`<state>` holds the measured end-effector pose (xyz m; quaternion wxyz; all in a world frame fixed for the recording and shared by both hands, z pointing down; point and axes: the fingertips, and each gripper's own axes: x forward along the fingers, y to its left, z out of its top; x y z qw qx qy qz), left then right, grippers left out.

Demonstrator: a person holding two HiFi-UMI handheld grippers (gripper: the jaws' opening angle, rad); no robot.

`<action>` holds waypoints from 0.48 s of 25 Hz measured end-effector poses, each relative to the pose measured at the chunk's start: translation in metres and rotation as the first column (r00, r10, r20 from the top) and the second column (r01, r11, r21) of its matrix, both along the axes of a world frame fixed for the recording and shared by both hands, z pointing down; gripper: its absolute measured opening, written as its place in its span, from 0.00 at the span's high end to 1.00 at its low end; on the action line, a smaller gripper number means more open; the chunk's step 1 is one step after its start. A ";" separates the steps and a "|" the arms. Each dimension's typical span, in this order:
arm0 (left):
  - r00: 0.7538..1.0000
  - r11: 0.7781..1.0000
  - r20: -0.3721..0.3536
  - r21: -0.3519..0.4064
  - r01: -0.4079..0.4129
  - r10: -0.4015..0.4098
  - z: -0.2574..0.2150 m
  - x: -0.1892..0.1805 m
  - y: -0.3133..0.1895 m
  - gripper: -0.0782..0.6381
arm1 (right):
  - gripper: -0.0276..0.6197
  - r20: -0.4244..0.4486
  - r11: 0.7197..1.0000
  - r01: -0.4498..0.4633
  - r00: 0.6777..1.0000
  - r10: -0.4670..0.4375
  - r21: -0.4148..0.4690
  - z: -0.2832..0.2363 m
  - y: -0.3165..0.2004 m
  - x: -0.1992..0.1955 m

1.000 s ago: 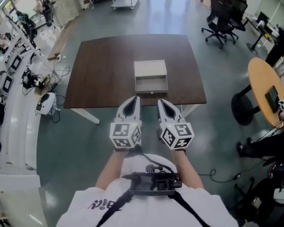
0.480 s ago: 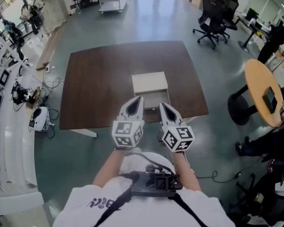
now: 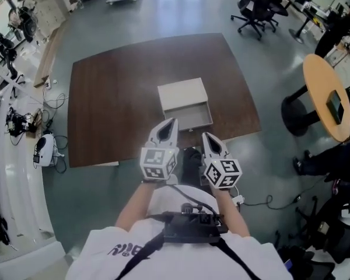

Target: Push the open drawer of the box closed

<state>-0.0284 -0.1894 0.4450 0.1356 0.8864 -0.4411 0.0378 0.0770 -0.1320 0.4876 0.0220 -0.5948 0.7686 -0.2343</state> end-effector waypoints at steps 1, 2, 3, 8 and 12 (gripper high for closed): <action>1.000 1.000 0.005 -0.009 0.001 -0.001 0.006 0.001 -0.006 0.87 | 0.97 -0.009 1.000 0.002 1.000 -0.002 -0.024 0.011 -0.001 0.002; 1.000 1.000 0.010 -0.019 0.002 -0.001 0.013 0.001 -0.012 0.87 | 0.97 -0.016 0.999 0.002 1.000 -0.003 -0.046 0.022 -0.001 0.003; 1.000 1.000 0.017 -0.029 0.002 -0.002 0.020 0.002 -0.018 0.87 | 0.96 -0.022 0.998 0.002 1.000 -0.003 -0.067 0.033 -0.003 0.004; 0.997 0.996 0.070 -0.087 -0.004 0.010 0.052 0.017 -0.040 0.87 | 0.97 -0.019 0.983 0.004 1.000 -0.008 -0.183 0.089 -0.017 0.013; 0.995 0.991 0.094 -0.132 -0.006 0.018 0.072 0.016 -0.054 0.87 | 0.97 -0.041 0.967 0.051 0.997 -0.064 -0.251 0.124 -0.032 -0.007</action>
